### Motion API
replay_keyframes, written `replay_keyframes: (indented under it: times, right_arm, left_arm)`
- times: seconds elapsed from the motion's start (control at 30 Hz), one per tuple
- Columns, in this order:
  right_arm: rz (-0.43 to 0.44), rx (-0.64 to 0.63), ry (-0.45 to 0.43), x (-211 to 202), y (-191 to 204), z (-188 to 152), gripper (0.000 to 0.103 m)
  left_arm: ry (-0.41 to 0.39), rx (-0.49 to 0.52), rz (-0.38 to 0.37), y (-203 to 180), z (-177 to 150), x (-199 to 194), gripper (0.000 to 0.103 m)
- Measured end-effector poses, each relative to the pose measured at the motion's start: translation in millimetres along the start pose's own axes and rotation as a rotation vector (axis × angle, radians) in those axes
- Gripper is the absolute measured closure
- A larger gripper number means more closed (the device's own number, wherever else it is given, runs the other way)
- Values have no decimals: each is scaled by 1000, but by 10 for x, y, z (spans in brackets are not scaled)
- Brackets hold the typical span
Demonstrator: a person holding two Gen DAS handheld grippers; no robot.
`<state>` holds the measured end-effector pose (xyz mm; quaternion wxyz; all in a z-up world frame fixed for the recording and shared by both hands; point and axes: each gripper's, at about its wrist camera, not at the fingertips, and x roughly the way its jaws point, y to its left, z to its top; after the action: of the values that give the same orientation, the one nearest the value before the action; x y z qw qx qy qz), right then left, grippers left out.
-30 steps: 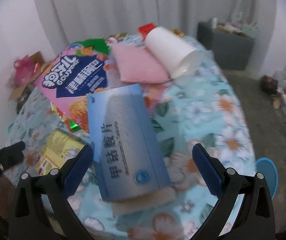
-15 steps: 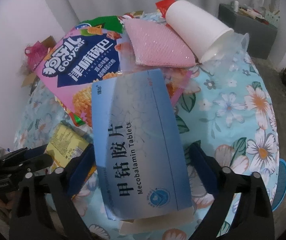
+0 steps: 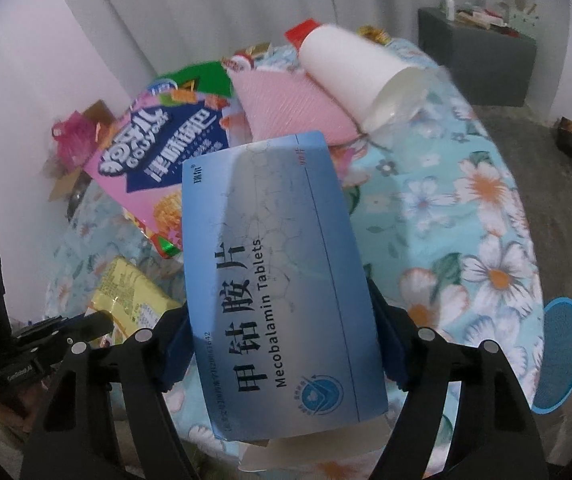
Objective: Collect trash
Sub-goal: 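Grasp the blue Mecobalamin box with the right gripper while the left gripper grasps the yellow snack packet, then carry the box and packet to the blue wastebasket and open both grippers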
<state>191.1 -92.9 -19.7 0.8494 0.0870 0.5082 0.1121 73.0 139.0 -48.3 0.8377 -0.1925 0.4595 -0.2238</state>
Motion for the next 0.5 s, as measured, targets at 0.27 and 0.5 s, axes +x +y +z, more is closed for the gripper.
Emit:
replay_keyframes:
  times: [0.27,0.5]
  right_arm:
    - [46,124,-114,-523,-432,-234,30]
    - [-10,321,-244,-1130,-1188,-550,29]
  left_arm:
    - [-13,103,-21,-455,36,-120,97]
    - [32,250,-132,-1166,265,204,97]
